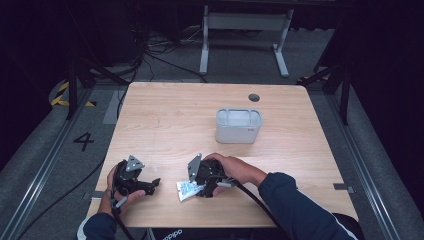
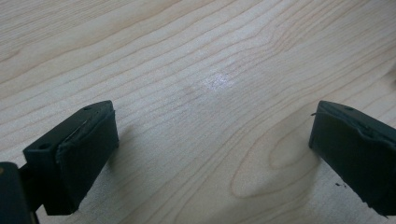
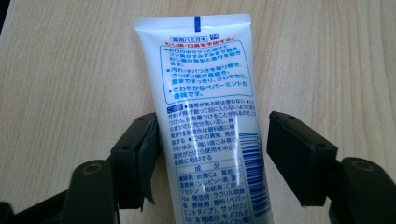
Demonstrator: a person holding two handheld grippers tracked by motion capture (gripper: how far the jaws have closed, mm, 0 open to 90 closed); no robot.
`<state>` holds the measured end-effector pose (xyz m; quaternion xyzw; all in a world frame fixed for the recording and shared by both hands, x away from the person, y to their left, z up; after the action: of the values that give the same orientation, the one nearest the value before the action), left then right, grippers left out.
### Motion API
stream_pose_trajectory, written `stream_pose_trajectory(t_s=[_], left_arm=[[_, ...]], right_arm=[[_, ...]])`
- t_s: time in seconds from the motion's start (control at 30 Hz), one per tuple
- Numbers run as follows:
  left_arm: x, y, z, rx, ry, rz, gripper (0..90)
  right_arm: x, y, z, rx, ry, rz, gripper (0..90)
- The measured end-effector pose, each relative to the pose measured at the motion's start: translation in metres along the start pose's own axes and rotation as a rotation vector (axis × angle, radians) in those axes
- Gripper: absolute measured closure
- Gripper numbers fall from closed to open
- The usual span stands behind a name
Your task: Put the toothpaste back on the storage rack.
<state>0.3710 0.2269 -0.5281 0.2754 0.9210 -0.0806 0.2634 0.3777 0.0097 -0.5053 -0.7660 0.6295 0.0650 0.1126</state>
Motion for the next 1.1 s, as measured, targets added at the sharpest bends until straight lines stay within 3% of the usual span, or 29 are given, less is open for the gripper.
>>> stream_pose_trajectory(t_s=[0.2,0.37,0.5,0.7,1.1], left_arm=[[0.000,0.000,0.000,0.002,-0.001,0.000,1.9],[0.000,0.000,0.000,0.000,0.000,0.000,1.9],[0.000,0.000,0.000,0.002,0.000,-0.001,1.9],[0.000,0.000,0.000,0.003,-0.001,-0.001,1.9],[0.000,0.000,0.000,0.004,-0.001,-0.002,1.9]], right_arm=[[-0.005,0.001,0.001,-0.025,0.003,-0.006,39.2],[-0.005,0.000,0.001,-0.053,0.012,0.021,41.6],[-0.006,-0.002,0.001,-0.035,0.008,0.008,46.1],[-0.003,-0.005,-0.004,-0.018,-0.035,0.040,55.1],[0.015,-0.008,-0.025,0.046,-0.127,0.109,60.5]])
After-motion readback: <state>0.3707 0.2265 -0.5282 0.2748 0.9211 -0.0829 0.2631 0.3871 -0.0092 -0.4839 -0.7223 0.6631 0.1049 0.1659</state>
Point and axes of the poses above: each handheld gripper's, and its own axes: z roughly forward along the jaws, x roughly out of its underside, y roughly to its left, the point moved 6 cm from there along z, roughly forward along the jaws, and after that the axes turned 10 degrees about y, right-handed, at the moved point
